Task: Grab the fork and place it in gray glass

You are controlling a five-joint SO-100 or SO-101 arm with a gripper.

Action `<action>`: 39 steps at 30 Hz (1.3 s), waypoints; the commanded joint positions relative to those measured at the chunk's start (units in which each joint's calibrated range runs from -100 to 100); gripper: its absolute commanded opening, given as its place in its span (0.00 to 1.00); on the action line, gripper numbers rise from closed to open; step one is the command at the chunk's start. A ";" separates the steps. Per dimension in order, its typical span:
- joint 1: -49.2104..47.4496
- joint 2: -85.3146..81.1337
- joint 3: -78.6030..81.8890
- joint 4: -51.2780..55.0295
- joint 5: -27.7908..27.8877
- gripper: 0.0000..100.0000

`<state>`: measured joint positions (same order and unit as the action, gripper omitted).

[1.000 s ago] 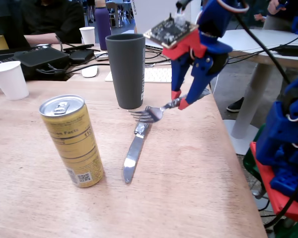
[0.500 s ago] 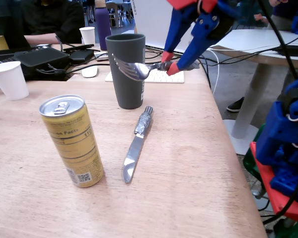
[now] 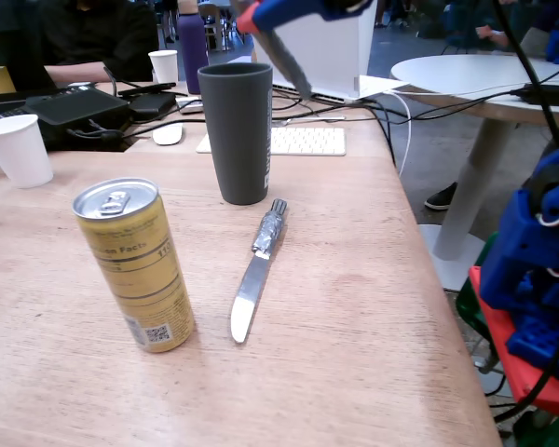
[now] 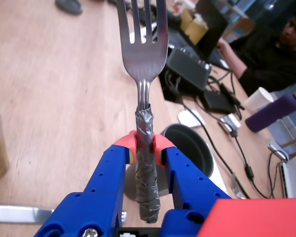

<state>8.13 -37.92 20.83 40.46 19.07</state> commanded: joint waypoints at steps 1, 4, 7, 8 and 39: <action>0.33 -0.68 3.66 -8.11 -1.90 0.00; 0.33 -1.36 7.82 -16.15 -3.03 0.00; -1.36 -0.76 8.48 -27.24 -5.42 0.00; -1.53 -0.76 8.38 -29.62 -5.81 0.00; 15.06 28.14 -1.06 -60.57 -13.48 0.00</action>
<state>22.22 -11.20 22.27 -19.50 6.13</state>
